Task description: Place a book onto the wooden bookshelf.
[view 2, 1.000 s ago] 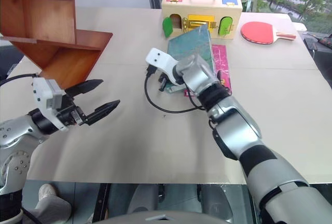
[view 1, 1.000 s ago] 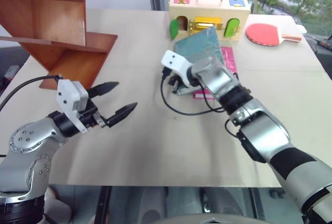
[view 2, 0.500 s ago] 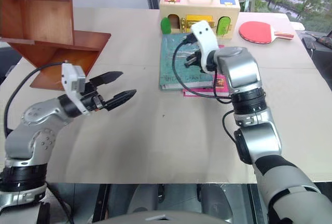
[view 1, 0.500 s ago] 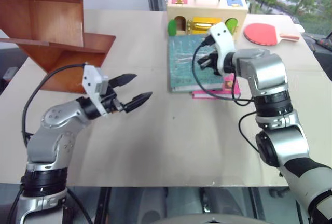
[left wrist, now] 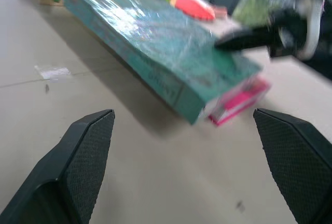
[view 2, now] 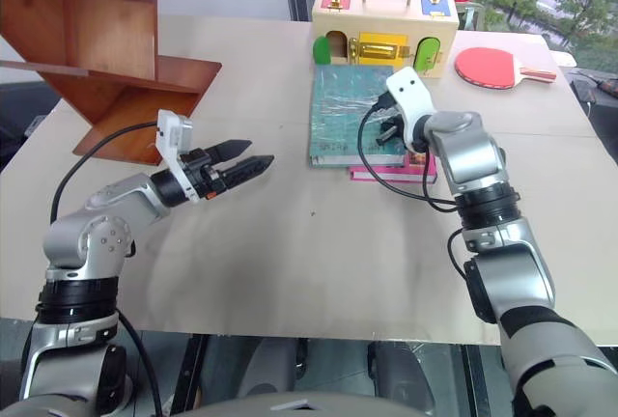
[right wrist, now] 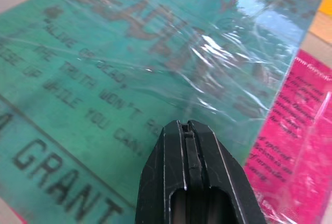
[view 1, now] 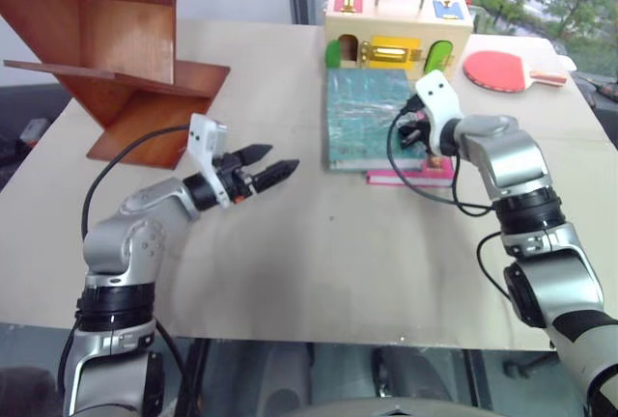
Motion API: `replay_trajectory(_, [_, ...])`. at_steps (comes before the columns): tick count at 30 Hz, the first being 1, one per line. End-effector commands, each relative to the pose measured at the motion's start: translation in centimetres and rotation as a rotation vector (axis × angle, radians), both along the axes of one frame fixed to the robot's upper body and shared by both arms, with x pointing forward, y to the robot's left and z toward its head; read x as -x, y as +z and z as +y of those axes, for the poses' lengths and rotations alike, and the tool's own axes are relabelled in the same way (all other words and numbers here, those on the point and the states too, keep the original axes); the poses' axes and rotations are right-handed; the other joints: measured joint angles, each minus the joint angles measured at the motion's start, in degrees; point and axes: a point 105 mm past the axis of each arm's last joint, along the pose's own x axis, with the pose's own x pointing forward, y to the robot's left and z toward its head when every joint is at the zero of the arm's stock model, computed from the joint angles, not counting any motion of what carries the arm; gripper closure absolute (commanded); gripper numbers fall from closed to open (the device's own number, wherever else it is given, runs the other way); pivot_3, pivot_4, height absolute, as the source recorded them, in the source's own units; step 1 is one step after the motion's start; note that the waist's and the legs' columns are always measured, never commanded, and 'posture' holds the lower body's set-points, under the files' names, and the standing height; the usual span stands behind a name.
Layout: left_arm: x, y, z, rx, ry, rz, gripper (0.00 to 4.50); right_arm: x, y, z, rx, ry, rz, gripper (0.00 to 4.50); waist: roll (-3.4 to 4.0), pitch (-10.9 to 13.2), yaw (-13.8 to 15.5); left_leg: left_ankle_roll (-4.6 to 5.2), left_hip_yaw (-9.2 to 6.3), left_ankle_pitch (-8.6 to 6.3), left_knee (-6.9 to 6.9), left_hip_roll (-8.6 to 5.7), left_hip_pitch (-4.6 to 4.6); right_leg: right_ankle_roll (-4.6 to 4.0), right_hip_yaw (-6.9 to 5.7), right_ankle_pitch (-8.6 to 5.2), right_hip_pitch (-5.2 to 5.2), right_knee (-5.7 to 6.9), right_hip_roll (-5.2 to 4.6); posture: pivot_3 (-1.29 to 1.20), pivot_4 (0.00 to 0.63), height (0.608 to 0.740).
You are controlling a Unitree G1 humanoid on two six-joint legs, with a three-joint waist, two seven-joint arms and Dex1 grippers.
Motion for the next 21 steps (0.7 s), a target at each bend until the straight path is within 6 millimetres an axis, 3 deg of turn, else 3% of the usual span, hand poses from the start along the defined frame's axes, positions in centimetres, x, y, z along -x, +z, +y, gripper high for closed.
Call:
replay_trajectory(1, [-0.7,0.9,-0.1,0.082,-0.005,0.05,0.0,1.4,1.1,0.3,-0.19,0.099,-0.05,4.47,0.01,0.01,-0.08,0.0,-0.04,0.0,0.01,-0.02,0.0,0.01,-0.03,0.0,0.1,-0.03,0.0,0.0,0.15,0.74])
replay_trajectory(4, [-2.5,0.2,-0.6,0.16,-0.005,0.171,0.0,5.6,4.3,0.3,-0.273,0.269,-0.161,3.71,0.11,0.1,0.35,0.0,-0.07,0.0,-0.02,-0.03,-0.03,0.01,-0.08,0.0,0.07,-0.03,0.0,0.0,0.15,0.74])
replay_trajectory(7, [-3.9,0.0,-1.3,0.199,-0.02,0.236,0.0,9.0,4.7,-0.3,-0.274,0.302,-0.208,2.22,0.16,0.13,0.1,-0.01,-0.08,0.01,-0.05,-0.02,-0.27,0.01,-0.03,0.0,-0.16,-0.04,0.04,0.0,0.15,0.74])
replay_trajectory(9, [-5.0,0.1,-1.8,0.248,-0.028,0.286,0.0,11.5,4.7,-1.0,-0.252,0.319,-0.249,1.48,0.16,0.13,0.06,-0.02,-0.08,0.01,-0.04,-0.02,-0.29,0.01,-0.04,0.0,-0.18,-0.07,0.04,0.0,0.15,0.74])
replay_trajectory(10, [-5.6,0.1,-2.1,0.272,-0.034,0.309,0.0,12.8,4.8,-1.1,-0.248,0.332,-0.271,0.82,0.16,0.13,0.05,-0.02,-0.07,0.01,-0.07,-0.02,-0.29,0.01,-0.03,0.0,-0.17,-0.14,0.04,0.0,0.15,0.74])
replay_trajectory(12, [-6.5,0.0,-2.6,0.307,-0.043,0.359,0.0,15.0,5.0,-1.3,-0.244,0.346,-0.31,0.25,0.17,0.14,-0.13,-0.02,-0.04,0.01,-0.08,-0.04,-0.29,0.02,0.0,0.0,-0.18,-0.13,0.04,0.0,0.15,0.74])
replay_trajectory(13, [-7.1,-0.1,-3.1,0.331,-0.045,0.389,0.0,16.2,5.0,-1.4,-0.236,0.353,-0.32,0.06,0.16,0.14,-0.27,-0.02,-0.06,0.01,-0.11,-0.06,-0.29,0.02,-0.02,-0.01,-0.18,-0.12,0.03,0.0,0.15,0.74])
replay_trajectory(16, [-8.7,-0.2,-4.5,0.413,-0.034,0.467,0.0,18.4,5.0,-1.5,-0.17,0.331,-0.391,0.06,0.14,0.15,-0.13,-0.01,-0.08,0.01,-0.07,-0.09,-0.3,0.03,-0.02,-0.01,-0.17,-0.09,0.03,0.0,0.15,0.74])
replay_trajectory(21, [-10.1,-0.5,-6.9,0.486,-0.003,0.531,0.0,19.8,5.2,-1.6,-0.153,0.25,-0.447,0.06,0.13,0.16,-0.37,-0.01,-0.11,0.01,-0.02,-0.12,-0.3,0.04,-0.02,-0.02,-0.16,-0.09,0.02,0.0,0.15,0.74])
